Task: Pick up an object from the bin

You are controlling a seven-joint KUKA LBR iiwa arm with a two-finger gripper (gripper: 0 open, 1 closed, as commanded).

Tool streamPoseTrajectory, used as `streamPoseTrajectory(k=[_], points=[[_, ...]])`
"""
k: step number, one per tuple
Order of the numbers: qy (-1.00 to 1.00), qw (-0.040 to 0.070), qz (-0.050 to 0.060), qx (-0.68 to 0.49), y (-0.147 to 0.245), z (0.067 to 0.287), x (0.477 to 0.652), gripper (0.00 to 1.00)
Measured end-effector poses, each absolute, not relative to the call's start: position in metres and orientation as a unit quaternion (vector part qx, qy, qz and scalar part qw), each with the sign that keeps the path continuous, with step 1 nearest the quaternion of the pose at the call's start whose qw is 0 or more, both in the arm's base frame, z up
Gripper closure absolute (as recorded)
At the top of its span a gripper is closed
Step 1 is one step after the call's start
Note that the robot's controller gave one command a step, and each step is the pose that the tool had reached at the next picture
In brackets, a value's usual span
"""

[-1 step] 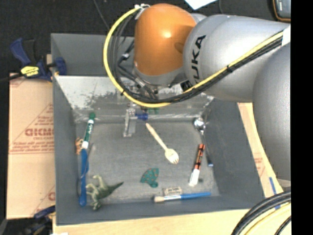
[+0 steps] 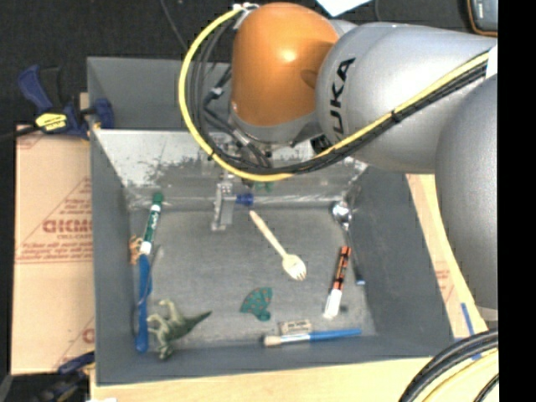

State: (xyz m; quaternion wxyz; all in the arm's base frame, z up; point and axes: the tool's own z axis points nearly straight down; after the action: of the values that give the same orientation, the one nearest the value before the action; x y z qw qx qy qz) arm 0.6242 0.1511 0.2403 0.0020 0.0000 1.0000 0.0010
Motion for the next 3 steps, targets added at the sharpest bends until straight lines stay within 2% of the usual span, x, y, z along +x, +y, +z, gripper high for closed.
streamPoseTrajectory(k=[1,2,3], points=[[0.960,0.004,0.000,-0.279,0.201,0.121,0.642,0.00],[0.953,0.005,0.001,-0.304,0.188,0.072,0.646,0.00],[0.928,0.007,0.000,-0.372,0.235,0.074,0.645,0.00]])
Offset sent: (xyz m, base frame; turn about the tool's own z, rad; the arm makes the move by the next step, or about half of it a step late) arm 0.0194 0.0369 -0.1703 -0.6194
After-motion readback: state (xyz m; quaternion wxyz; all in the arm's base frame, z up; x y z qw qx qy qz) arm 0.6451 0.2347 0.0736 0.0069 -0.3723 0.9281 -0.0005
